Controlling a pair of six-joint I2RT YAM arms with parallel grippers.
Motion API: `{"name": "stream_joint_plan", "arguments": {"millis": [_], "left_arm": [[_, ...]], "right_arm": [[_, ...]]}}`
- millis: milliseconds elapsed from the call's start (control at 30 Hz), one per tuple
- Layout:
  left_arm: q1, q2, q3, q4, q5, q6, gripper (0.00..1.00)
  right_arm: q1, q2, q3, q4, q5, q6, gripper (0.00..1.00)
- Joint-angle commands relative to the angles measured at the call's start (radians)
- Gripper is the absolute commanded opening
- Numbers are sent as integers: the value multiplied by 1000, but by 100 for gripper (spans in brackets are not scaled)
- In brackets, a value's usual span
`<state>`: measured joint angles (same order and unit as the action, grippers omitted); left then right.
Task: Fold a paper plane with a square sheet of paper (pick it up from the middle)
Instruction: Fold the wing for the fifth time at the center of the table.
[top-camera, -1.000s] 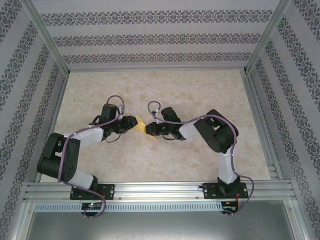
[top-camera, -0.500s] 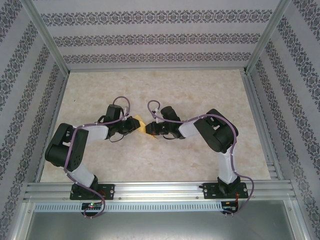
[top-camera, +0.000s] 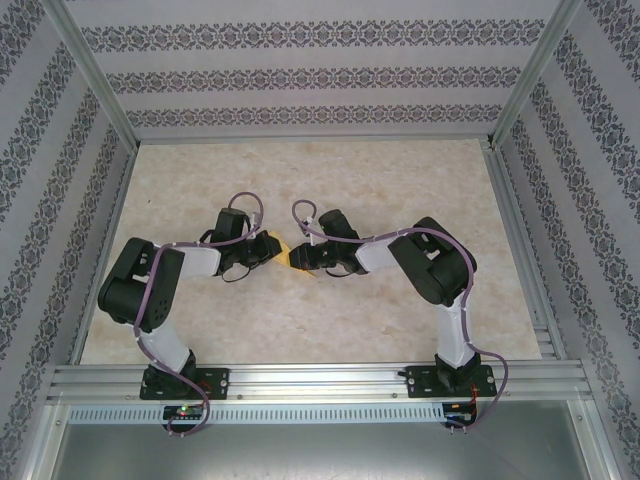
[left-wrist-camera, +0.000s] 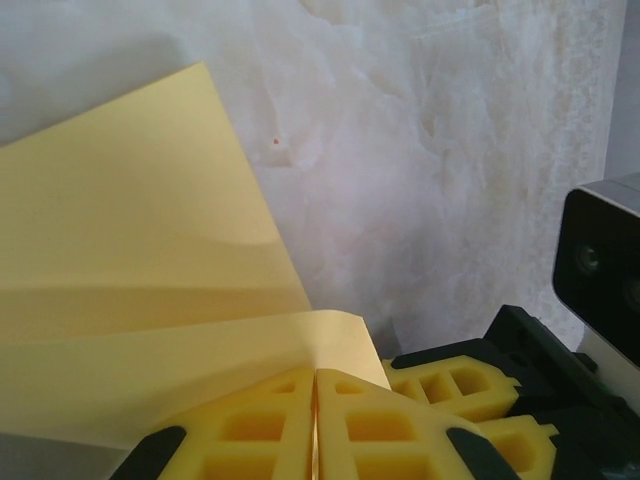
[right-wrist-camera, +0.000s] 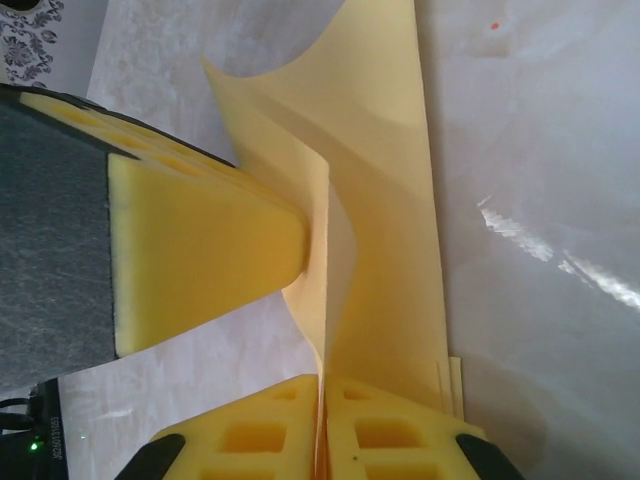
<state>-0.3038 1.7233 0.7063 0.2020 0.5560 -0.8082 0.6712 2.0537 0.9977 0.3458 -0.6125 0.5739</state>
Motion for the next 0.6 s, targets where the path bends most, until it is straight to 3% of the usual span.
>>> {"name": "stream_joint_plan", "arguments": {"millis": [0, 567], "left_arm": [[-11, 23, 22, 21, -28, 6, 9], [-12, 54, 29, 52, -11, 70, 6]], "right_arm": [[-9, 39, 3, -76, 17, -26, 13], [-22, -51, 19, -122, -53, 46, 21]]}}
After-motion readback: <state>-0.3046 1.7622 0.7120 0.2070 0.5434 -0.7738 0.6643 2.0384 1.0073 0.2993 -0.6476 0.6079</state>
